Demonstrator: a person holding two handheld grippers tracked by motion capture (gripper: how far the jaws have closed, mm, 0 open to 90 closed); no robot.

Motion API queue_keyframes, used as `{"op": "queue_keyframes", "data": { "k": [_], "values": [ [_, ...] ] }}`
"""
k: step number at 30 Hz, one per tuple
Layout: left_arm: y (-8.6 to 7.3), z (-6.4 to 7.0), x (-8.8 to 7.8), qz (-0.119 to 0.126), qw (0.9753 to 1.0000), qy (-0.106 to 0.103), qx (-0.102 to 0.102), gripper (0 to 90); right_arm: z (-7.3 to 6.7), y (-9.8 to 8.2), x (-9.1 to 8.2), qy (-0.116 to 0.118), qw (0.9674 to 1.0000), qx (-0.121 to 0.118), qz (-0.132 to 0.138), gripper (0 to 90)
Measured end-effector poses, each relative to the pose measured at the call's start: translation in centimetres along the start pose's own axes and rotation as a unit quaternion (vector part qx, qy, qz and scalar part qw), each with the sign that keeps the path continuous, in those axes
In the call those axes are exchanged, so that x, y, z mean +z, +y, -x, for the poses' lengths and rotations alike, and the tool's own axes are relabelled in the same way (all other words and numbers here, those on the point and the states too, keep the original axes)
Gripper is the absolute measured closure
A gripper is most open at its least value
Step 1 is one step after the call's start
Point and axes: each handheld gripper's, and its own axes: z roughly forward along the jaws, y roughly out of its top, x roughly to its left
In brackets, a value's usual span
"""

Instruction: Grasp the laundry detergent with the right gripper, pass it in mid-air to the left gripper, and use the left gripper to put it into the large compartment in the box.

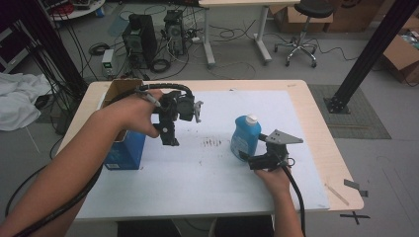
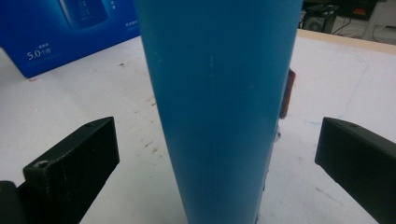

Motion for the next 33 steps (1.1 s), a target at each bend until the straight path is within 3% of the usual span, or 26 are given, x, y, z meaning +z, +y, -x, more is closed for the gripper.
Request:
{"op": "queue_keyframes", "data": {
  "k": [22, 33],
  "values": [
    [-0.7, 0.2, 0.5, 0.003, 1.0000, -0.002, -0.006, 0.1, -0.6, -0.2, 2.7, -0.013, 0.9998, -0.007, 0.014, 0.0],
    [-1.0, 0.4, 0.4, 0.006, 0.9999, 0.000, -0.009, 0.1, -0.8, -0.2, 3.0, -0.026, 0.9995, -0.008, 0.016, 2.8]
  ]
}}
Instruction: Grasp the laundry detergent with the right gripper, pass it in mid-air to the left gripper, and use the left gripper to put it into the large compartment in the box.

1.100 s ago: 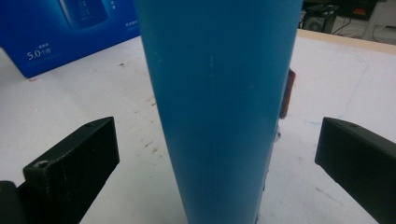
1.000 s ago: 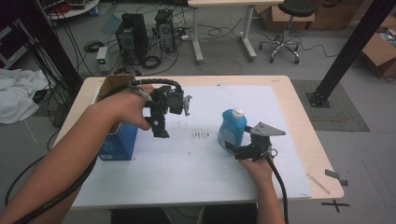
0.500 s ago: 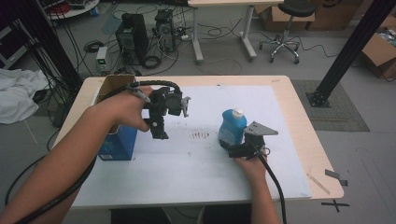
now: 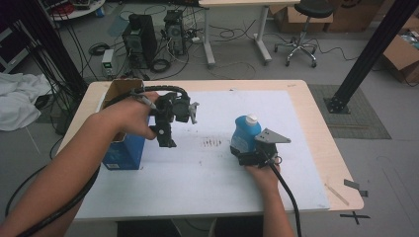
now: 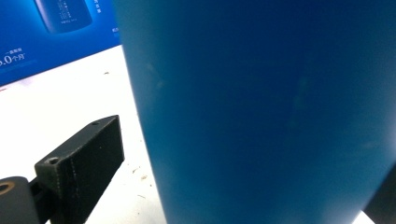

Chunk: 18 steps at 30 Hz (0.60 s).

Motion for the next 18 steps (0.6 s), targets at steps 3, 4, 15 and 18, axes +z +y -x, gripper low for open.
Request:
{"op": "queue_keyframes", "data": {
  "k": [3, 4, 15, 18],
  "values": [
    [0.01, 0.02, 0.16, 0.000, 1.0000, -0.001, 0.001, 0.1, 0.00, -0.02, -0.16, -0.009, 0.9999, 0.004, 0.005, 7.1],
    [0.01, 0.02, 0.16, 0.000, 1.0000, -0.001, 0.001, 0.1, -0.01, -0.03, -0.19, -0.013, 0.9999, 0.004, 0.006, 7.3],
    [0.06, -0.18, 0.31, -0.002, 1.0000, -0.003, 0.001, 0.1, -0.07, -0.10, -0.21, -0.023, 0.9997, 0.001, 0.004, 13.4],
    [0.15, -0.15, 0.32, -0.003, 1.0000, -0.003, 0.001, 0.1, -0.10, -0.12, -0.22, -0.025, 0.9997, 0.000, 0.004, 14.1]
  ]
}}
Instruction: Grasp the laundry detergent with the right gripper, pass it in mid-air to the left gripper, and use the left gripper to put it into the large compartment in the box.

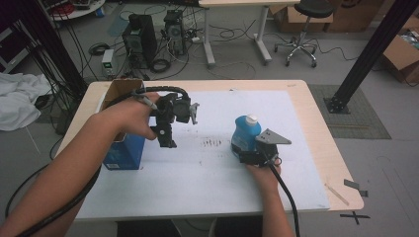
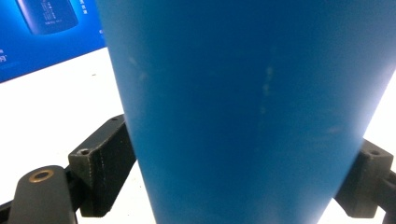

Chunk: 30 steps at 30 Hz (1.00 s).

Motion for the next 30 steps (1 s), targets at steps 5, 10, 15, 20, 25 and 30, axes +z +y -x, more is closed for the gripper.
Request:
{"op": "queue_keyframes", "data": {
  "k": [5, 10, 15, 20, 25, 30],
  "values": [
    [0.15, -0.04, 0.07, -0.002, 1.0000, 0.000, 0.000, 0.1, 0.04, -0.03, -0.08, -0.001, 1.0000, 0.002, 0.001, 15.7],
    [0.20, -0.08, 0.04, -0.003, 1.0000, 0.000, 0.000, 0.1, 0.03, -0.04, -0.21, -0.003, 1.0000, -0.001, 0.005, 18.1],
    [0.24, -0.14, 0.03, -0.003, 1.0000, 0.001, 0.000, 0.1, 0.08, -0.07, -0.36, -0.004, 1.0000, 0.002, 0.008, 21.7],
    [0.34, -0.15, -0.01, -0.004, 1.0000, 0.001, 0.000, 0.1, 0.08, -0.09, -0.39, -0.004, 0.9999, 0.003, 0.010, 23.0],
    [0.37, -0.13, -0.02, -0.002, 1.0000, 0.002, 0.000, 0.1, -0.01, -0.08, -0.39, -0.007, 0.9999, -0.002, 0.009, 26.3],
    [0.34, -0.15, -0.02, -0.004, 1.0000, 0.002, -0.001, 0.1, -0.10, -0.08, -0.42, -0.011, 0.9999, -0.004, 0.008, 29.4]
  ]
}}
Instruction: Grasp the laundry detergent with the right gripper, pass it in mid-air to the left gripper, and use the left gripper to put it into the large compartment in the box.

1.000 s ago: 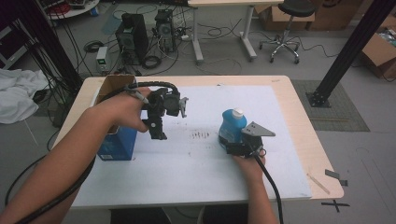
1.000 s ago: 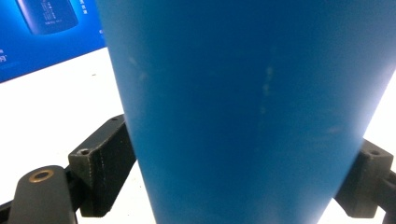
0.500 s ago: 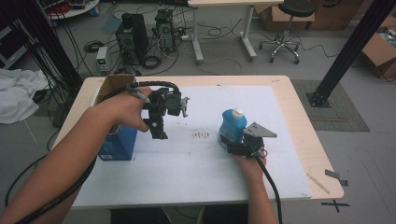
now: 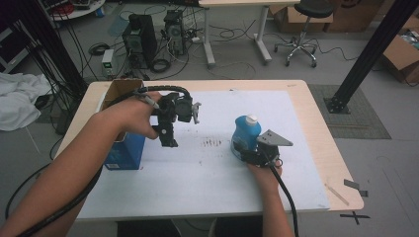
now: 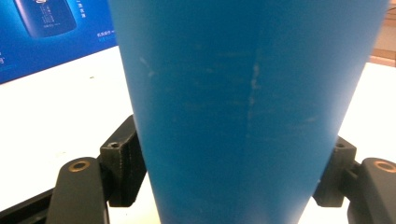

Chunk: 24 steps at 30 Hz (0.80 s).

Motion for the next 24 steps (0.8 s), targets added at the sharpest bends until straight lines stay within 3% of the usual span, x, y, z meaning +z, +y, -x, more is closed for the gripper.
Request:
{"op": "queue_keyframes", "data": {
  "k": [6, 9, 16, 20, 24],
  "values": [
    [0.02, -0.01, 0.09, -0.001, 1.0000, 0.000, 0.000, 0.2, -0.05, -0.01, -0.04, -0.003, 1.0000, -0.003, 0.002, 31.3],
    [0.09, -0.04, 0.11, 0.000, 1.0000, -0.001, 0.000, 0.2, -0.15, -0.04, -0.08, -0.007, 1.0000, 0.000, -0.001, 39.7],
    [0.36, -0.06, 0.15, 0.001, 1.0000, -0.001, 0.003, 0.2, -0.35, 0.14, -0.09, -0.011, 0.9999, -0.008, -0.007, 43.9],
    [0.54, -0.05, -0.01, 0.002, 1.0000, -0.001, 0.002, 0.2, -0.07, 0.29, -0.18, 0.002, 0.9999, -0.008, -0.013, 45.2],
    [0.77, 0.00, -0.45, 0.005, 1.0000, -0.001, 0.004, 0.3, 0.19, 0.90, -0.66, 0.031, 0.9993, -0.014, -0.016, 45.8]
  ]
}}
